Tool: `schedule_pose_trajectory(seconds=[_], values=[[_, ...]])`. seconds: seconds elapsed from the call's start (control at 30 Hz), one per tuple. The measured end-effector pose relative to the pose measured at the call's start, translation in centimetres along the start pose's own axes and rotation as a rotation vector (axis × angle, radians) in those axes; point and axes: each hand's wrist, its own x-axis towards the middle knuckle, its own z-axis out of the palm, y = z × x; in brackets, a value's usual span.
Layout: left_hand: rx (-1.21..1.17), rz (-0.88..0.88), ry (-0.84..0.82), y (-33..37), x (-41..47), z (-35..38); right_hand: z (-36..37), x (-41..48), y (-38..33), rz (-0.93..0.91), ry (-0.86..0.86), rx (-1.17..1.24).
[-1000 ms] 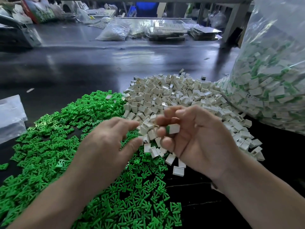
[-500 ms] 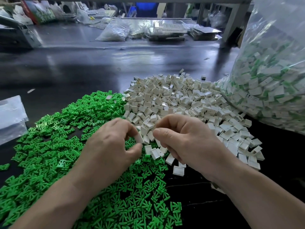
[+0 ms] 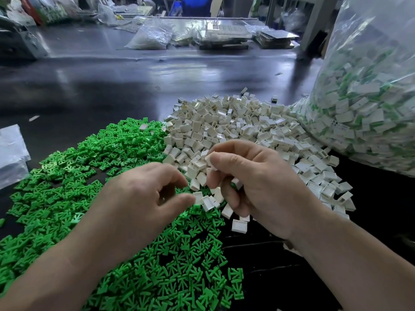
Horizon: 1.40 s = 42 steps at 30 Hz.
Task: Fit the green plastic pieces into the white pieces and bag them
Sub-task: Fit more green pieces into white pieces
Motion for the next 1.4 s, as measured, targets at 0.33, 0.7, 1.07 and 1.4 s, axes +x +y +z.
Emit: schedule_pose_trajectory(seconds=[0.33,0.7,1.07,1.4], values=[[0.228,0.094,-0.119,0.5,0.2,1.7,-0.1,0.4,0.1,0.118,0.049,0.172],[-0.294,-0.162,0.095,0.6,0.4,1.6,-0.1,0.4,0.3,0.131,0.017,0.176],[-0.763,-0.276,0.163,0.1,0.6,1.2,0.1,0.2,0.6,0.141,0.004,0.140],[-1.199,-0.255,0.124,0.3,1.0,0.8,0.1,0.1,0.4,0.126,-0.097,0.185]])
